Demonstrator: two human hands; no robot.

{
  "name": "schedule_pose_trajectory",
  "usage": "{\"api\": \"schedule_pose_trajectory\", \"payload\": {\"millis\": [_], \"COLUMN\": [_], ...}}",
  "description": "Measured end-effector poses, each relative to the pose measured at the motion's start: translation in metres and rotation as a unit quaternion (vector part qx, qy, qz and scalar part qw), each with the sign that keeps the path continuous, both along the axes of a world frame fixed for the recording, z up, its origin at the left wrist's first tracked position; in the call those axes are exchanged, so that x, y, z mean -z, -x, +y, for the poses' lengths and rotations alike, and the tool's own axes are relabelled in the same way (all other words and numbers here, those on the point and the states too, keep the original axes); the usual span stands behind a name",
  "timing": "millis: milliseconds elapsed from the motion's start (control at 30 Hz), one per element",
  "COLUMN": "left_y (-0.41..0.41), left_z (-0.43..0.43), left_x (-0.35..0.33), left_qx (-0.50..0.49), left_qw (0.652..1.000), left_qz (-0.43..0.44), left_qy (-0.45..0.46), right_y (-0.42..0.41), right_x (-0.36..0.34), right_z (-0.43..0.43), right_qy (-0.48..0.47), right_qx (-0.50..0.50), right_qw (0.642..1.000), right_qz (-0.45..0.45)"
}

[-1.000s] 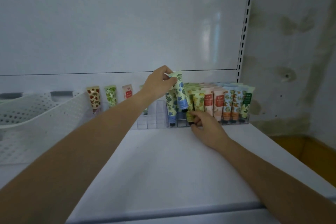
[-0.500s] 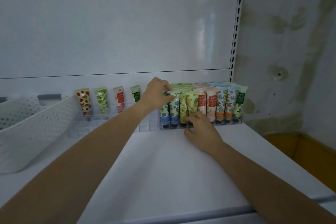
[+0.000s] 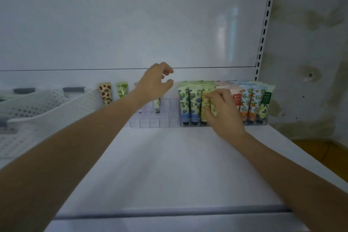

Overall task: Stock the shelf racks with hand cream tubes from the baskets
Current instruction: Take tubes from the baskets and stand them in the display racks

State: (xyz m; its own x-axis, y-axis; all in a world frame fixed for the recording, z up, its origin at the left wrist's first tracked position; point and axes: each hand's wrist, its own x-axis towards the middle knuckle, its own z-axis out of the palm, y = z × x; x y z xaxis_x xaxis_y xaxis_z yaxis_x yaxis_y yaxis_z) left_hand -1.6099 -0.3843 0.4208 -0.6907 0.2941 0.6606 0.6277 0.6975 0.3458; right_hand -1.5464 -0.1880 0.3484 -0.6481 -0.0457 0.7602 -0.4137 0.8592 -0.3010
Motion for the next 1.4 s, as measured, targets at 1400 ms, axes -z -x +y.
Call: {"api": "schedule_pose_trajectory", "payload": {"millis": [1400], "left_y": [0.036], "left_z": [-0.507], "left_x": [-0.042], "left_qx": [-0.027], "left_qw": [0.91], "left_qz": [-0.369], "left_qy": [0.186], "right_y": [0.104], "right_x": [-0.103], "right_z": [-0.51], "right_qy": [-0.282], "right_qx": [-0.165], "right_qw": [0.885], "right_qz": [-0.331]}}
